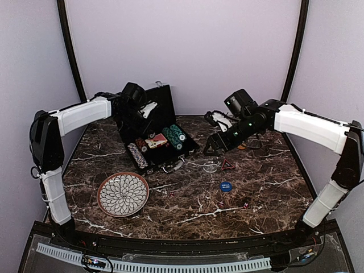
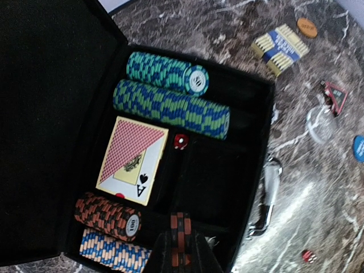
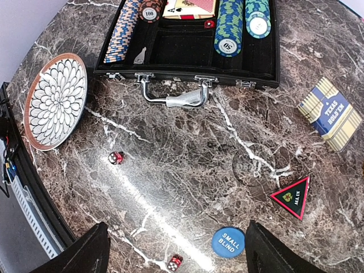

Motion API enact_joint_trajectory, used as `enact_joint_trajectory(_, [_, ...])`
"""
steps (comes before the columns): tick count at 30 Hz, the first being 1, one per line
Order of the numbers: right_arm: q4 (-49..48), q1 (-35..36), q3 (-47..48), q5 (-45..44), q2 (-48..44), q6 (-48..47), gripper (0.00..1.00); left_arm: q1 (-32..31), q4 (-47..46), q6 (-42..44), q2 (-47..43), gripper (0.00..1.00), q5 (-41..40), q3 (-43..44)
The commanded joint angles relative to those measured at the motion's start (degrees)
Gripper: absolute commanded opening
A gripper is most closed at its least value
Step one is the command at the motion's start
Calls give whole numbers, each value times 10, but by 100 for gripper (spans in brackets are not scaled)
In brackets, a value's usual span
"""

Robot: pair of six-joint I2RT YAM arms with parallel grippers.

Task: Pack up texas hold em set
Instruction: Place the poker chip in the slot.

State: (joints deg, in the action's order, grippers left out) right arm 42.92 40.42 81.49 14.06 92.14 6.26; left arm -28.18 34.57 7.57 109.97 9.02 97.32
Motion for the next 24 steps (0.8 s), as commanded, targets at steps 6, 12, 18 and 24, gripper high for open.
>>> enact_joint_trajectory(6, [-27,-9,-20,16,-5,-3,83,-2,73,177,65,0,-82,10])
enact_joint_trajectory(12, [-24,-10,-23,15,-1,-2,83,-2,62,197,89,0,-110,15])
enact_joint_trajectory(18, [-22,-10,-22,17,10,-1,83,-2,54,211,111,0,-124,24])
enact_joint_trajectory(24, [-22,-10,-23,20,16,3,83,-2,51,217,129,0,-125,42])
